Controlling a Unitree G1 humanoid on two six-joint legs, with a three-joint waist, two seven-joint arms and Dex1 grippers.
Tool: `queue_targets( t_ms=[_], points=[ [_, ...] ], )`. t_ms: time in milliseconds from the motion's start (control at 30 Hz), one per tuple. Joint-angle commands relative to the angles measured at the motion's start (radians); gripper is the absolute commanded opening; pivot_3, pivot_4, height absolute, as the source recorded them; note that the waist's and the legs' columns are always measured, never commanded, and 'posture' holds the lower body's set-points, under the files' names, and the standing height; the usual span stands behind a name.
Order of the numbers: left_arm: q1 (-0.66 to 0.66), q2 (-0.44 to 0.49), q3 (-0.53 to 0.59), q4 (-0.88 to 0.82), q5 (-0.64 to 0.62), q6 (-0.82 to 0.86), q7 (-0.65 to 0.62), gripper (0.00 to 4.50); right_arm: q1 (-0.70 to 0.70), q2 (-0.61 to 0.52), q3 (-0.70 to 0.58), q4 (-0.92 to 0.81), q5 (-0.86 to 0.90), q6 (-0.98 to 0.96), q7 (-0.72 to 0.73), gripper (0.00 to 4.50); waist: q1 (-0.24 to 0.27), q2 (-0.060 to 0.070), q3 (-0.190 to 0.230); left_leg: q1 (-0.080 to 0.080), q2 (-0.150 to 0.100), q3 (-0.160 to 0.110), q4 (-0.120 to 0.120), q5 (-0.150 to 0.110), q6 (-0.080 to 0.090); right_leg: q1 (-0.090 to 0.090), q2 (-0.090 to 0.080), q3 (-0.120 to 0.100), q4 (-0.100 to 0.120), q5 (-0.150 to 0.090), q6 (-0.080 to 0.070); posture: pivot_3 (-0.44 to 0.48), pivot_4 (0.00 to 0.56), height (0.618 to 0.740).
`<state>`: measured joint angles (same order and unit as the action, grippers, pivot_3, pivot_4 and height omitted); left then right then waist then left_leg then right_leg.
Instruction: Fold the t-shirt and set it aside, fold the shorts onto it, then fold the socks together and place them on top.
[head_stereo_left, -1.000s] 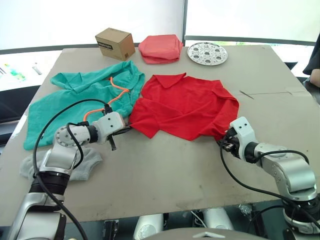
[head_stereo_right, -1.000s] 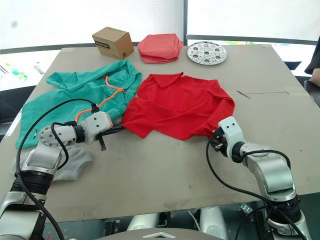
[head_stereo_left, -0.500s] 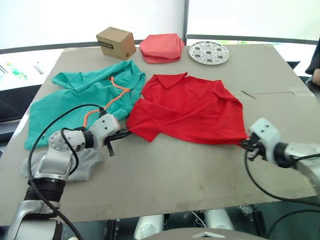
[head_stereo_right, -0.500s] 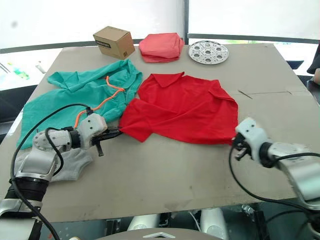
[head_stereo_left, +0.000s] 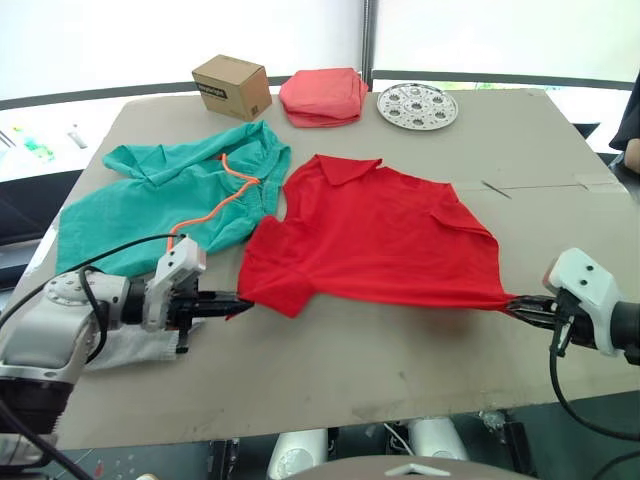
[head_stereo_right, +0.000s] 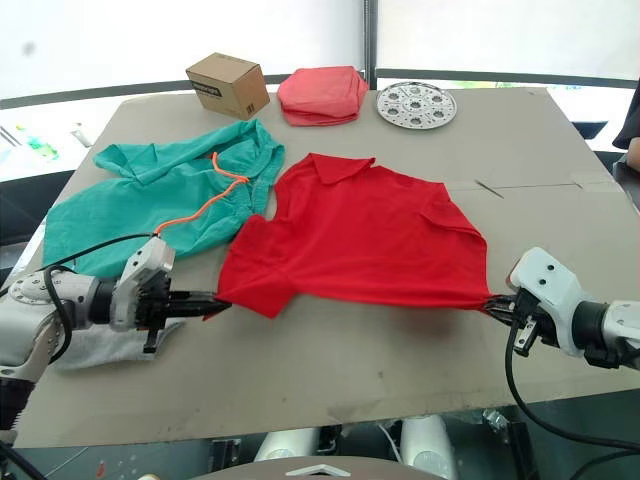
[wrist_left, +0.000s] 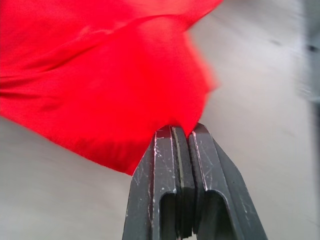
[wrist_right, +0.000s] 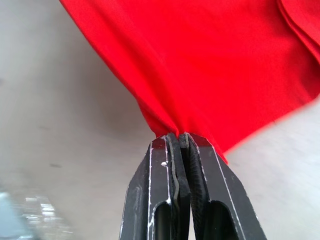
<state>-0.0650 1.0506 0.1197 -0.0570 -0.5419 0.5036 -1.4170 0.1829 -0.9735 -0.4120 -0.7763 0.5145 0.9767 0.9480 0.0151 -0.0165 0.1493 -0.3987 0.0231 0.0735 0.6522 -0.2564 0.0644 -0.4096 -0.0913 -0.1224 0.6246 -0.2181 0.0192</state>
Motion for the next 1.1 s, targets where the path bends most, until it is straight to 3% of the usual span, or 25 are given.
queue_targets(
  t_ms=[33,233,300,433,533,600,700,767,867,933,1033,1100],
  points=[
    [0.021,0.034,0.044,-0.039,-0.022,0.01,-0.028,0.0,0.018,0.014,-0.046,-0.044,0.058,-0.013,0.008,0.05,0.0,0.0,0.0,0.0,0.0,0.0,0.0,-0.002,-0.003,0.0,0.0,0.0,0.0,0.0,0.0,0.0,0.15,0.736],
    [0.059,0.087,0.089,-0.074,-0.091,0.11,-0.081,0.0,0.13,0.008,-0.114,-0.104,0.186,0.026,0.095,0.05,0.002,-0.001,0.0,0.0,0.0,0.0,0.0,-0.002,-0.004,0.0,-0.001,0.0,0.0,0.0,0.0,0.0,0.15,0.736],
    [0.115,0.142,0.124,-0.088,-0.118,0.153,-0.145,0.0,0.173,-0.006,-0.189,-0.115,0.239,0.039,0.133,0.05,0.0,0.0,0.0,0.0,0.0,-0.001,-0.001,-0.002,-0.004,0.0,-0.001,-0.001,-0.001,0.0,0.0,0.0,0.15,0.736],
    [0.223,0.298,0.256,-0.1,-0.316,0.3,-0.197,0.0,0.203,-0.034,-0.428,-0.109,0.414,0.11,0.2,0.05,-0.001,0.0,0.001,0.0,0.0,0.0,-0.001,-0.003,-0.005,-0.001,0.0,0.0,-0.001,0.0,0.0,0.0,0.15,0.736],
    [0.156,0.332,0.288,-0.042,-0.365,0.341,-0.197,0.0,0.183,-0.078,-0.543,-0.082,0.479,0.143,0.201,0.05,0.006,0.003,0.002,0.0,0.0,-0.001,0.0,-0.003,-0.005,-0.001,-0.001,0.0,-0.001,0.0,0.0,0.0,0.15,0.736],
    [-0.015,0.293,0.217,0.01,-0.339,0.343,-0.127,0.0,0.119,-0.123,-0.541,-0.054,0.497,0.142,0.15,0.05,0.014,0.005,0.003,0.0,-0.001,-0.001,0.0,-0.003,-0.005,-0.001,-0.002,0.0,-0.001,-0.001,-0.001,0.0,0.15,0.736],
    [-0.395,0.087,0.032,0.114,-0.146,0.268,0.141,0.0,-0.027,-0.224,-0.329,-0.006,0.339,0.071,-0.031,0.05,0.027,0.009,0.003,0.0,-0.001,0.0,0.0,-0.003,-0.004,0.0,-0.003,0.0,-0.004,-0.001,-0.001,0.0,0.15,0.736],
    [-0.631,-0.066,-0.057,0.208,-0.035,0.23,0.279,0.0,-0.27,-0.238,-0.08,0.07,0.233,0.058,-0.228,0.05,0.033,0.005,0.003,0.004,-0.002,0.0,0.001,-0.002,-0.004,0.005,-0.003,0.0,-0.003,0.0,-0.001,0.0,0.15,0.736],
    [-0.924,-0.293,-0.134,0.485,0.175,0.022,0.528,0.0,-0.833,-0.04,0.417,0.312,-0.122,0.002,-0.483,0.05,0.014,-0.009,0.004,0.0,-0.003,0.002,0.003,0.003,-0.004,0.002,-0.002,0.001,-0.003,0.005,-0.004,0.0,0.15,0.736],
    [-1.068,-0.394,-0.125,0.689,0.265,-0.092,0.708,0.0,-1.054,0.041,0.631,0.519,-0.37,-0.126,-0.56,0.05,0.0,-0.012,0.004,-0.008,-0.005,0.001,0.007,0.007,-0.003,-0.005,0.001,0.007,-0.002,0.011,0.0,0.0,0.15,0.736],
    [-1.291,-0.479,-0.018,0.957,0.28,-0.307,0.979,0.0,-1.372,0.144,0.78,0.962,-0.673,-0.483,-0.752,0.05,-0.023,-0.012,0.004,-0.012,-0.005,0.004,0.01,0.008,-0.003,-0.01,0.003,0.009,0.001,0.013,0.001,0.0,0.15,0.736],
    [-1.388,-0.477,0.021,1.036,0.297,-0.465,1.04,0.0,-1.511,0.177,0.768,1.153,-0.724,-0.681,-0.808,0.05,-0.028,-0.013,0.005,-0.021,-0.009,0.008,0.0,0.01,-0.005,-0.024,0.003,0.01,0.002,0.015,0.003,0.0,0.15,0.736]
  ],
)
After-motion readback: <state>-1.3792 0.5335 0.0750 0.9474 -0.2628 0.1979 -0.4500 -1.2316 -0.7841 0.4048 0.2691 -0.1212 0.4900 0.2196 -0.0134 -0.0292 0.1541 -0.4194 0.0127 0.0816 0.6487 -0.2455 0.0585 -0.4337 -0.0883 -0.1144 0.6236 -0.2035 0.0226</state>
